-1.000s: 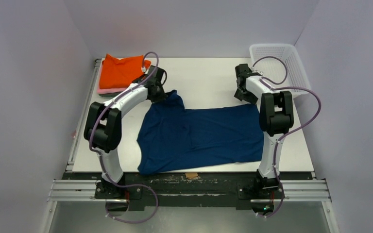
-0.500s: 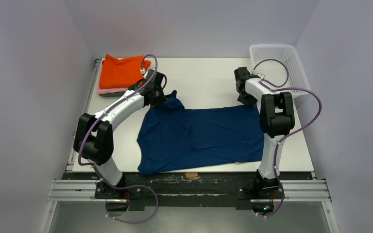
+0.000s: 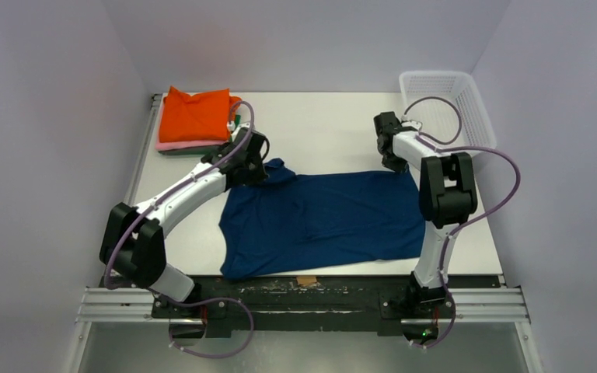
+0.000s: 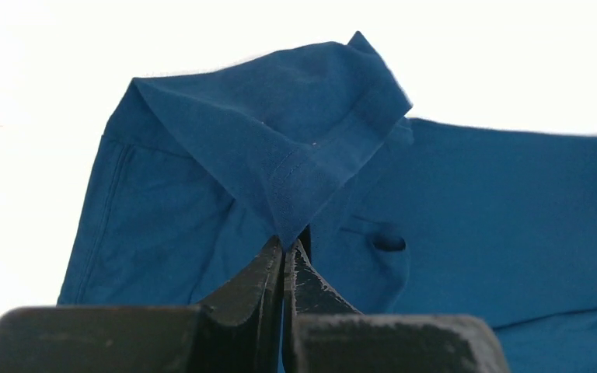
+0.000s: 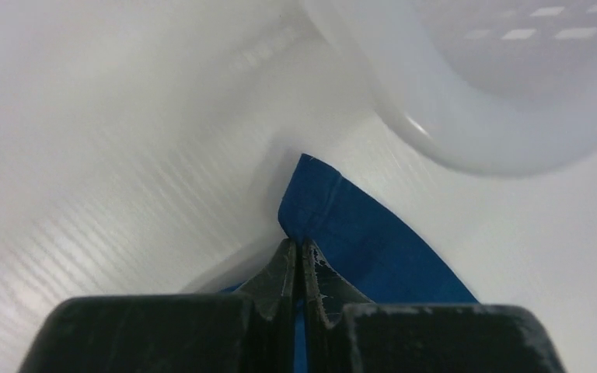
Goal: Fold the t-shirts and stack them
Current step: Grab the side of the flattened tshirt furthest away from the robot with both arms, then fold the other side of the tshirt into a rectangle
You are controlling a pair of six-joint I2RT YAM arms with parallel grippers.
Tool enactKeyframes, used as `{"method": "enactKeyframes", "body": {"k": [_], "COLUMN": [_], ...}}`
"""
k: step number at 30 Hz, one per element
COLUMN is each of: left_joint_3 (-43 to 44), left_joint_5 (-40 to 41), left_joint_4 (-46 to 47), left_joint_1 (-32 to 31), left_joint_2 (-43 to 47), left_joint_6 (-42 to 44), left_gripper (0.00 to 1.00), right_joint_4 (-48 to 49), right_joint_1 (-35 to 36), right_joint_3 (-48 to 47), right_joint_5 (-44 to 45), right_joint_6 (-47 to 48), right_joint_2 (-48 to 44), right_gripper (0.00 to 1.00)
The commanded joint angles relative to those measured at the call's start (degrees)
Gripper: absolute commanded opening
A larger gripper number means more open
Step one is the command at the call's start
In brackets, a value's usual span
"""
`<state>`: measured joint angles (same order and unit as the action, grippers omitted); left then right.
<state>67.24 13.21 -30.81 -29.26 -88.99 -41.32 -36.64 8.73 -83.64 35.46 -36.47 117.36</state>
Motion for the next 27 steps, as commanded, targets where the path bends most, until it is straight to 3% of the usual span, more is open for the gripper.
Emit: {"method": "enactKeyframes", "body": {"k": [1, 9, 22, 27], "left_joint_3": [-3.1, -10.7, -19.0, -21.3], "left_joint_5": [2.1, 4.2, 11.7, 12.8], "left_joint_4": [0.3, -2.5, -11.9, -13.9], "left_joint_1": [-2.4, -5.9, -15.6, -20.0], "left_joint_2": [6.2, 15.5, 32.0, 35.8], "left_joint_6": [-0.8, -4.2, -13.3, -17.4], "left_gripper": [0.0, 0.0, 0.0, 0.0], "right_joint_4": [4.3, 4.9, 2.5, 4.6], "right_joint_1": [2.2, 3.5, 3.5, 3.5], "right_joint_3": [4.2, 12.7, 18.8, 21.4], "right_joint_5": [1.9, 1.9, 2.8, -2.3], "right_joint_6": [2.1, 2.3, 6.4, 10.3], "right_joint_2": [-8.4, -17.1, -30.4, -34.2], "right_gripper": [0.0, 0.0, 0.0, 0.0]}}
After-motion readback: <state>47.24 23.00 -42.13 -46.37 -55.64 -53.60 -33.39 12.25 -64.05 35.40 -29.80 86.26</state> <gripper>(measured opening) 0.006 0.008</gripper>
